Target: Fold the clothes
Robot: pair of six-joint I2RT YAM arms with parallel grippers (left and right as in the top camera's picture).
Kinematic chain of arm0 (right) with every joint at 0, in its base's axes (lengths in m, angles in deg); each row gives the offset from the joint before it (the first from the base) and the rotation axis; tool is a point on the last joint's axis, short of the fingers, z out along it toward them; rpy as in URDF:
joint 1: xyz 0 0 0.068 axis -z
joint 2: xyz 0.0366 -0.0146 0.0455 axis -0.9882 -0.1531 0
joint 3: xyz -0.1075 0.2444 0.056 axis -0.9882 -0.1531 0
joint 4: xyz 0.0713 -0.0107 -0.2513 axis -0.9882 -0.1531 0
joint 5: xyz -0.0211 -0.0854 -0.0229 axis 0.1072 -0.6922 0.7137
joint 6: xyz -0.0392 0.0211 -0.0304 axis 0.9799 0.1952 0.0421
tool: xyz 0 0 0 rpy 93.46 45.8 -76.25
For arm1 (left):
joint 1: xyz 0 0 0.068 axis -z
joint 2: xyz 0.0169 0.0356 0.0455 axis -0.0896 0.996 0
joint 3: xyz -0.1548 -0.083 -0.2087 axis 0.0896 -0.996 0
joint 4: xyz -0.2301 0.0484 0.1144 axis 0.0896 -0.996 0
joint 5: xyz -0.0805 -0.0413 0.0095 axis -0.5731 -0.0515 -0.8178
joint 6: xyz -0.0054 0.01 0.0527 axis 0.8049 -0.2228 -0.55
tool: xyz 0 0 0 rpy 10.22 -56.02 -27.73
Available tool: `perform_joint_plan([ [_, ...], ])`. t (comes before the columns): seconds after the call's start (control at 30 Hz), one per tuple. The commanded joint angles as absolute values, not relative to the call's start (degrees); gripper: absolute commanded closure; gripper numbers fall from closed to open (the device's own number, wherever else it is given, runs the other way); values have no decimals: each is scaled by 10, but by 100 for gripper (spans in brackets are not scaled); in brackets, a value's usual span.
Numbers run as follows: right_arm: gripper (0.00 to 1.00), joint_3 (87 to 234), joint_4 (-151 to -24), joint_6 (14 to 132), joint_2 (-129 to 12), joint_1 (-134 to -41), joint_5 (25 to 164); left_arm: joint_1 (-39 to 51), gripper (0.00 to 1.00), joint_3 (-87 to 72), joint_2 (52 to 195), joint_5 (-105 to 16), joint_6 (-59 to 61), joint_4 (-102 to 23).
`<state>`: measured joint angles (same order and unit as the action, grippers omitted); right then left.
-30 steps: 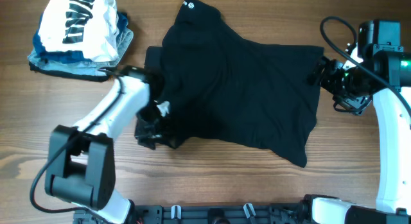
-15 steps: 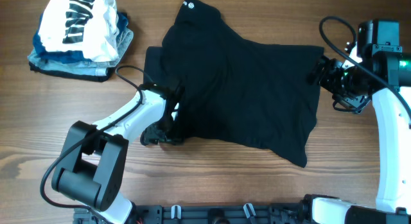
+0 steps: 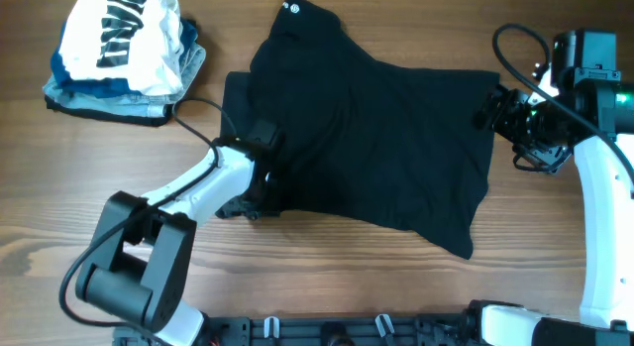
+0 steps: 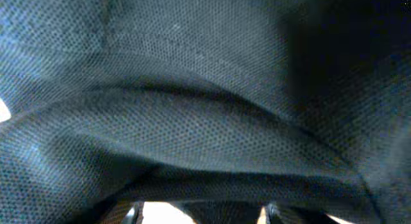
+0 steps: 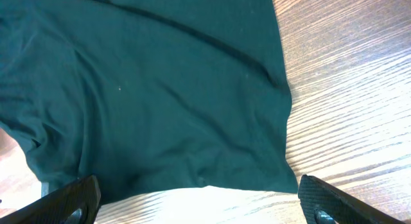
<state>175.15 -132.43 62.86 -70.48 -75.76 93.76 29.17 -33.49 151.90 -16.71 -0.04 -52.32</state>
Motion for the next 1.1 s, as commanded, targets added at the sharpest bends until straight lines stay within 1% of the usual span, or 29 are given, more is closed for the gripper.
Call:
perform_joint_plan([
  [0.0,0,1746,-1326,631,-709,-760,933,289,52,-390,1543,-121,50,-449],
  [0.07,0,1744,-1329,631,-709,-760,933,289,84,-393,1543,-121,57,-439],
  [0.1,1,1741,-1331,631,-709,-760,933,288,96,-393,1542,-121,67,-437],
  [0.2,1,1732,-1347,630,-709,-760,933,288,96,-379,1541,-142,77,-463],
  [0.33,5,1710,-1392,608,-709,-761,938,288,96,-272,1526,-147,76,-611],
  [0.43,7,1671,-1426,588,-708,-776,940,289,96,-218,1520,-147,72,-658],
  [0.53,8,1614,-1434,560,-708,-810,950,289,96,-206,1519,-147,72,-658],
  [0.63,10,1545,-1411,536,-708,-865,978,289,96,-206,1519,-147,72,-645],
  [0.77,11,1469,-1375,485,-708,-929,982,289,96,-206,1519,-147,72,-633],
  [0.83,11,1435,-1349,472,-709,-940,980,289,96,-206,1519,-147,72,-630],
  [0.93,9,1375,-1302,444,-709,-939,975,289,96,-206,1519,-147,72,-626],
  [1.0,8,1341,-1250,431,-709,-939,992,289,96,-206,1519,-147,73,-622],
  [1.07,5,1315,-1212,415,-709,-939,994,289,96,-206,1519,-147,73,-615],
])
